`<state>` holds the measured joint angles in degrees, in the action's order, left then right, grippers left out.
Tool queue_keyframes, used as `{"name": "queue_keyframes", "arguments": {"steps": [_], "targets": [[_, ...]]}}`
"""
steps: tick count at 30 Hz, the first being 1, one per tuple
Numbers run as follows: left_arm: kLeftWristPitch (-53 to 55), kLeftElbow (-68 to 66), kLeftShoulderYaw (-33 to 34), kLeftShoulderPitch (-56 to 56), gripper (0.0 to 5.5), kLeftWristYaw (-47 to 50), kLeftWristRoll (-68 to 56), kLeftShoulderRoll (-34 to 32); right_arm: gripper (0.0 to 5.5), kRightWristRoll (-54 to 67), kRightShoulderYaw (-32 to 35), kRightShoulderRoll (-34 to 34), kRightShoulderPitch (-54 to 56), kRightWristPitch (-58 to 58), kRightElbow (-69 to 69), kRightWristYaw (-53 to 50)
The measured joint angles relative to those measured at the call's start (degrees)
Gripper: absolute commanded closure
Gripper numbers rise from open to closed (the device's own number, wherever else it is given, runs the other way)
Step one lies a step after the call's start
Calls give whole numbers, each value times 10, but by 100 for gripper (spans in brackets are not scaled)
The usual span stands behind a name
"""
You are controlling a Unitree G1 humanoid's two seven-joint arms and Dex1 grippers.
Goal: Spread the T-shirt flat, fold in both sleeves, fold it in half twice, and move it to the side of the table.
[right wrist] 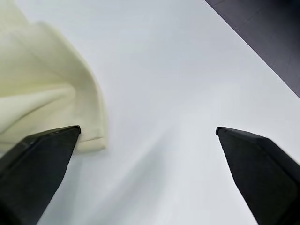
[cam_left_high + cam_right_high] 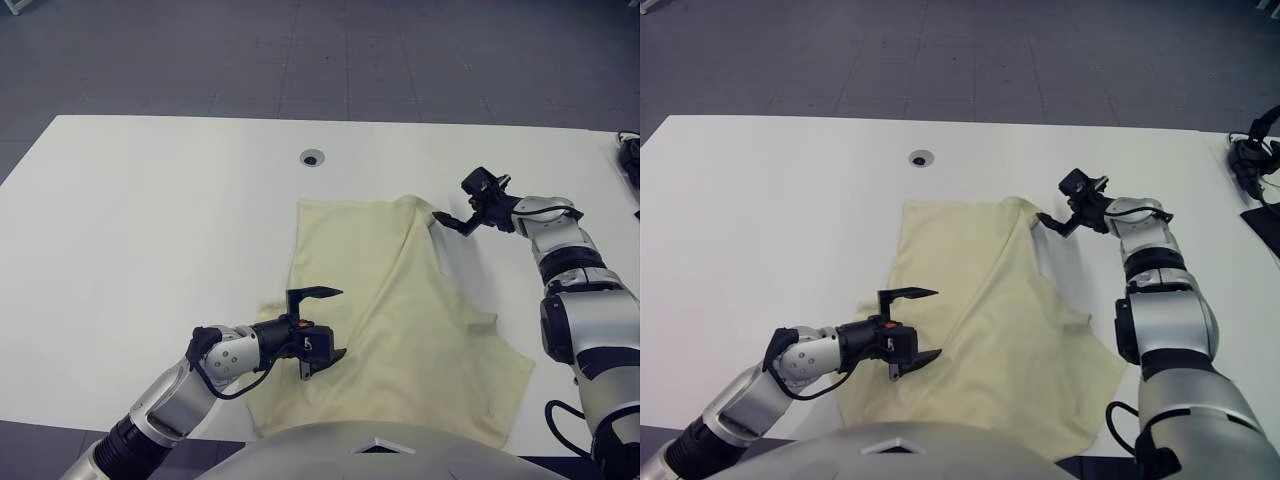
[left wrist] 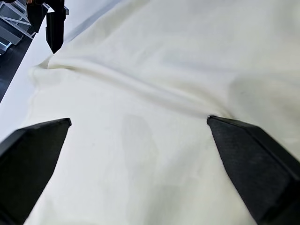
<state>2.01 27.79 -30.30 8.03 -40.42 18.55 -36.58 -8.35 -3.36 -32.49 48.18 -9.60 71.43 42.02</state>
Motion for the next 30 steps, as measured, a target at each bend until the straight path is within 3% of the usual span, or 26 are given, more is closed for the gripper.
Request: {"name": "queue_keyframes", "arguments": {"steps": [7,23,30], "targets": [[0,0,-1,-1,10,0,1,0,13,-2,1,3,0,4,0,-5],[0,0,-3,-1,10,2,5,0,13,-74,-82,10,0,-55,-6,-93],[-1,0,25,4,10,3,3,-13,13,-143,-150,-50,5,-109,-12,-105]]}}
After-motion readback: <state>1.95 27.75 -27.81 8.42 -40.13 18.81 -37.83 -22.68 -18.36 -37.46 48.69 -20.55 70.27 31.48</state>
